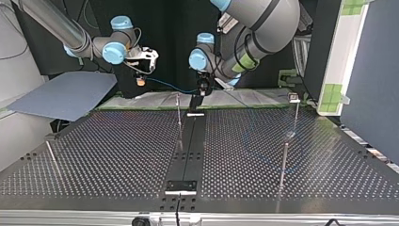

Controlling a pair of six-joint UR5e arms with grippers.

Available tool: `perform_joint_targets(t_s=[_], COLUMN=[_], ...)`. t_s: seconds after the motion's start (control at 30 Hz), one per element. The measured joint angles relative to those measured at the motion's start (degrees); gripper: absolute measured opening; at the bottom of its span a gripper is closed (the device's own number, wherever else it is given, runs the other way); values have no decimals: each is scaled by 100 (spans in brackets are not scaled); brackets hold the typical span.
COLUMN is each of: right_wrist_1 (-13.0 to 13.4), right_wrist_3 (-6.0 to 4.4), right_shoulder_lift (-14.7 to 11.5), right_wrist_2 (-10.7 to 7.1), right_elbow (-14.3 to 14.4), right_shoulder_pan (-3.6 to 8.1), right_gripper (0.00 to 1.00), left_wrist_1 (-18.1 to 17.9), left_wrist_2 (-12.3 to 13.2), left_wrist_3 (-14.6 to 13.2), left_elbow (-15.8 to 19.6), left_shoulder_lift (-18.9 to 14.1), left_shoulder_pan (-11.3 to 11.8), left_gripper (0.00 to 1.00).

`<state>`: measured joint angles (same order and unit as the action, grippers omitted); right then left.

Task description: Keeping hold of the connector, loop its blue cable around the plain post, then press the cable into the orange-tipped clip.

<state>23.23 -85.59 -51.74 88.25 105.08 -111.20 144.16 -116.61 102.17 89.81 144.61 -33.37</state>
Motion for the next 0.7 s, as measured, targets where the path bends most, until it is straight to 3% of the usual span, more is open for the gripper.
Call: perform_joint_targets(t_s=[0.33, 0.53, 0.7], right_wrist_1=[68, 103, 254], right_wrist_3=[9, 8, -63], right_shoulder_lift=[1, 8, 15], right_wrist_2=[8, 158, 273], right_elbow=[2, 35, 103], right_shoulder_pan=[3, -4, -33], right_gripper=[0, 0, 0], left_wrist_1=[-252, -387, -441], left_wrist_2=[-74, -153, -163], left_wrist_3=[29, 51, 34], left_elbow=[0, 0, -1], left_shoulder_lift=[0, 6, 7], left_shoulder_pan=[-97, -130, -161], left_gripper=[0, 0, 0])
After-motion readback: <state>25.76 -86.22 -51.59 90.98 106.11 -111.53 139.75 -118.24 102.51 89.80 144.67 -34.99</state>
